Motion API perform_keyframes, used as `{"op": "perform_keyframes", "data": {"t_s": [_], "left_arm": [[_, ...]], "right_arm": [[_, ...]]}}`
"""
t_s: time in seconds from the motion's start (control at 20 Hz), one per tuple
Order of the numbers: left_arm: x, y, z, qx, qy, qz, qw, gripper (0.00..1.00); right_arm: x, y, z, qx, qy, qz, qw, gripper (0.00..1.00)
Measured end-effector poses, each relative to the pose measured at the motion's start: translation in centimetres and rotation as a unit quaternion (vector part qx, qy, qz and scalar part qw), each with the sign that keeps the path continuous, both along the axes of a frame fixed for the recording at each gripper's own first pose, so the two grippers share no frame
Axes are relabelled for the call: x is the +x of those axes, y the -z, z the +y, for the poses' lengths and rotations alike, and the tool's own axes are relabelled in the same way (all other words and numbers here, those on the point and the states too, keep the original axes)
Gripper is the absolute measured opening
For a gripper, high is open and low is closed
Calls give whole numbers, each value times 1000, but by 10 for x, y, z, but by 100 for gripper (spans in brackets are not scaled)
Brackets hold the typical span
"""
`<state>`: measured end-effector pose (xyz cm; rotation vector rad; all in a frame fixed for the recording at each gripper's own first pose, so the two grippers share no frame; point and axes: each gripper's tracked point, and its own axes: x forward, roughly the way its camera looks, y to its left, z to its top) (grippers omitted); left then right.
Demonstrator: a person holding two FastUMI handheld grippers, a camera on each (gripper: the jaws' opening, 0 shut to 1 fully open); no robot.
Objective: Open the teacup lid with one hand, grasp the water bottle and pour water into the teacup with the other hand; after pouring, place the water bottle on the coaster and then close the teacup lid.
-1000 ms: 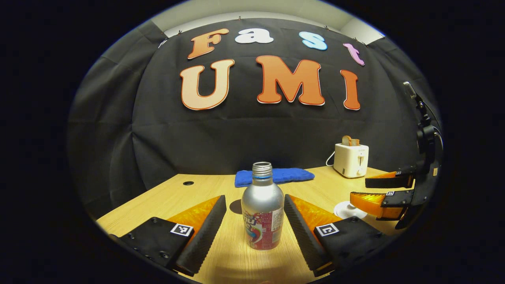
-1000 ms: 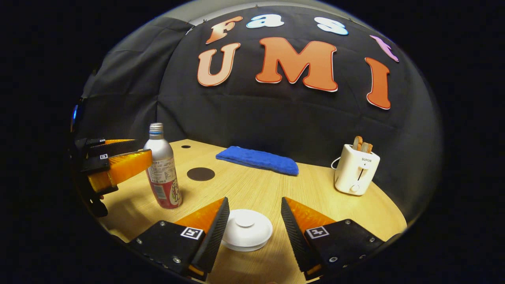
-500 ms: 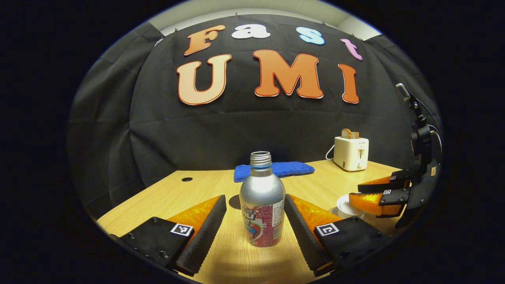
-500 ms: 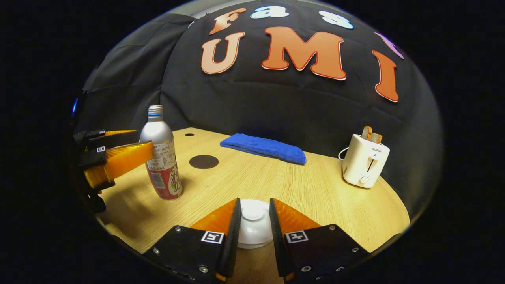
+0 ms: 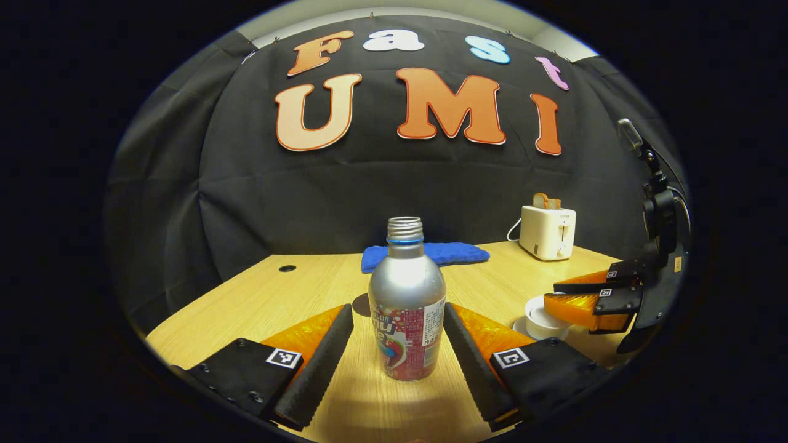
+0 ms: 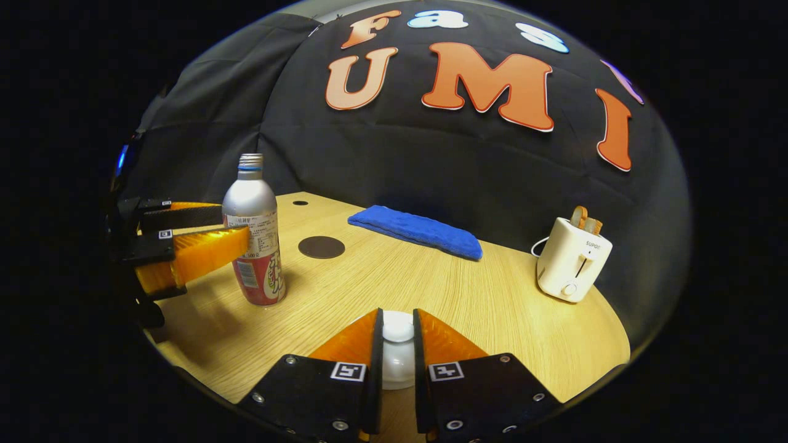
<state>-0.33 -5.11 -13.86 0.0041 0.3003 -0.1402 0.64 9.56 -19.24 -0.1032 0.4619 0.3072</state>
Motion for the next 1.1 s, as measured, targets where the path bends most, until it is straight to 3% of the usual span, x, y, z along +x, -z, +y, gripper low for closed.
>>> {"op": "perform_keyframes", "data": {"t_s": [0.05, 0.35, 0.4, 0.55, 0.75, 0.85, 0.9, 1.0, 1.1], "left_arm": [[0, 4, -1, -2, 1, 5, 1000, 97], [2, 29, -7, -14, 1, 47, 999, 98], [3, 34, -8, -15, 0, 56, 998, 94], [4, 47, -11, -31, -5, 78, 996, 97], [6, 45, -13, -26, -5, 78, 997, 99], [7, 46, -13, -23, -9, 78, 997, 84], [8, 46, -12, -19, -11, 79, 997, 88], [11, 44, -9, -2, -13, 77, 997, 82], [17, 37, -6, 25, -14, 68, 997, 84]], "right_arm": [[-1, -1, 1, 6, 2, 1, 1000, 23], [0, -22, -15, 11, 16, -26, 999, 23], [0, -25, -20, 10, 20, -29, 999, 22], [-1, -34, -34, 14, 32, -39, 999, 23], [-4, -41, -53, 19, 51, -46, 997, 23], [-8, -42, -63, 19, 59, -48, 997, 23], [-9, -43, -67, 18, 64, -49, 997, 23], [-11, -44, -77, 19, 71, -51, 996, 23], [-10, -47, -86, 20, 80, -55, 995, 23]]}}
